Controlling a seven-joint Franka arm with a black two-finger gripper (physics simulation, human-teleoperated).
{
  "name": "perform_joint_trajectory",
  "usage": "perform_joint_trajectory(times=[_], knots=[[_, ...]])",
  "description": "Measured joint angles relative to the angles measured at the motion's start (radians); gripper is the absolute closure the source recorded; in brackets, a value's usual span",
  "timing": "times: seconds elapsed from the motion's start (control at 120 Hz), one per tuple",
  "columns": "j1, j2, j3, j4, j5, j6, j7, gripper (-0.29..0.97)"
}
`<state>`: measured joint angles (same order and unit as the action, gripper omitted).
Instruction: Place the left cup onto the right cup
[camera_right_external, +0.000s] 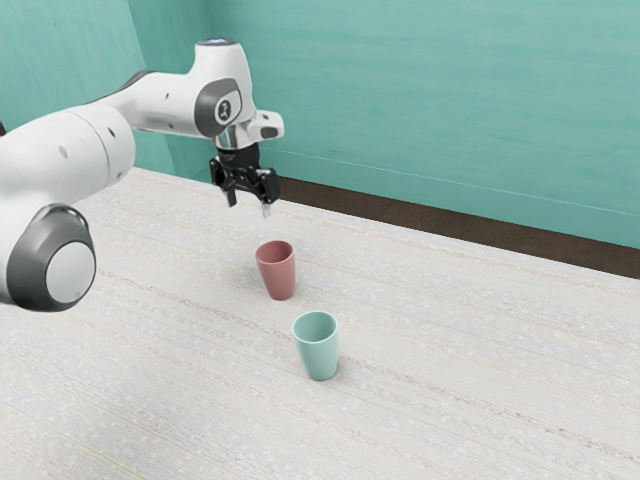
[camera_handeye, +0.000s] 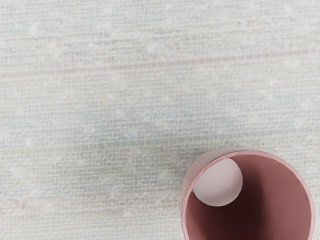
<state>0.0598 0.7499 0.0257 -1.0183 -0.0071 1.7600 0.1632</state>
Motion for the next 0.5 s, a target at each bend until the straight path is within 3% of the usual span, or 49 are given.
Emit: perform_joint_trajectory(times=[0.5], knots=[[-0.009,0.054,-0.024,-0.003,-0.005,0.061,-0.005,0.00]])
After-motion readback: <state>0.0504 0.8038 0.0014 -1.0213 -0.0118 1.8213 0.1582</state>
